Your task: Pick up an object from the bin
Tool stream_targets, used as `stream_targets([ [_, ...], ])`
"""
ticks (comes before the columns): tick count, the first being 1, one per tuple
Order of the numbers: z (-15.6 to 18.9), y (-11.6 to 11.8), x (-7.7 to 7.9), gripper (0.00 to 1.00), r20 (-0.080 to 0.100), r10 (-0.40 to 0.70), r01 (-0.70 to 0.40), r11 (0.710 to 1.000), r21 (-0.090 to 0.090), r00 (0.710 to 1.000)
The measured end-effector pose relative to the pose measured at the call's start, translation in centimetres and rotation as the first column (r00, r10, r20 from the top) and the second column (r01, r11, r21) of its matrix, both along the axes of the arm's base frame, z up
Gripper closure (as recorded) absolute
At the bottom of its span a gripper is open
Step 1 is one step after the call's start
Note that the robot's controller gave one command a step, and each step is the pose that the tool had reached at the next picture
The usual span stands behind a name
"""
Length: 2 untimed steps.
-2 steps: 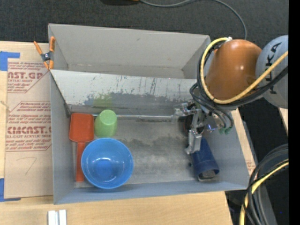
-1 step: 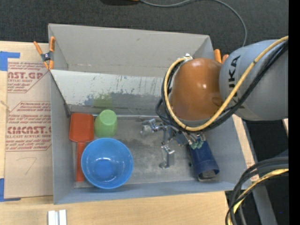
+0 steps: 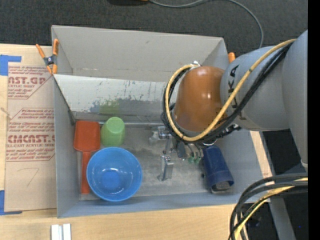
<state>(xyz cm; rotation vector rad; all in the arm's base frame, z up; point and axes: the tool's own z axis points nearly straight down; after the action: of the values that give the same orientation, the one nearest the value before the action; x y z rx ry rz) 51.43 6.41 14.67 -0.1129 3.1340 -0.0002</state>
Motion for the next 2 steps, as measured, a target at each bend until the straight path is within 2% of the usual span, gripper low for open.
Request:
stream_targets([
  [1, -0.1, 5.1, -1.3, 0.00, -0.002, 0.093, -0.093, 0.996, 0.000, 0.996],
  [2, -1.0, 7.4, -1.3, 0.00, -0.001, 0.084, -0.084, 0.996, 0.000, 0.996],
])
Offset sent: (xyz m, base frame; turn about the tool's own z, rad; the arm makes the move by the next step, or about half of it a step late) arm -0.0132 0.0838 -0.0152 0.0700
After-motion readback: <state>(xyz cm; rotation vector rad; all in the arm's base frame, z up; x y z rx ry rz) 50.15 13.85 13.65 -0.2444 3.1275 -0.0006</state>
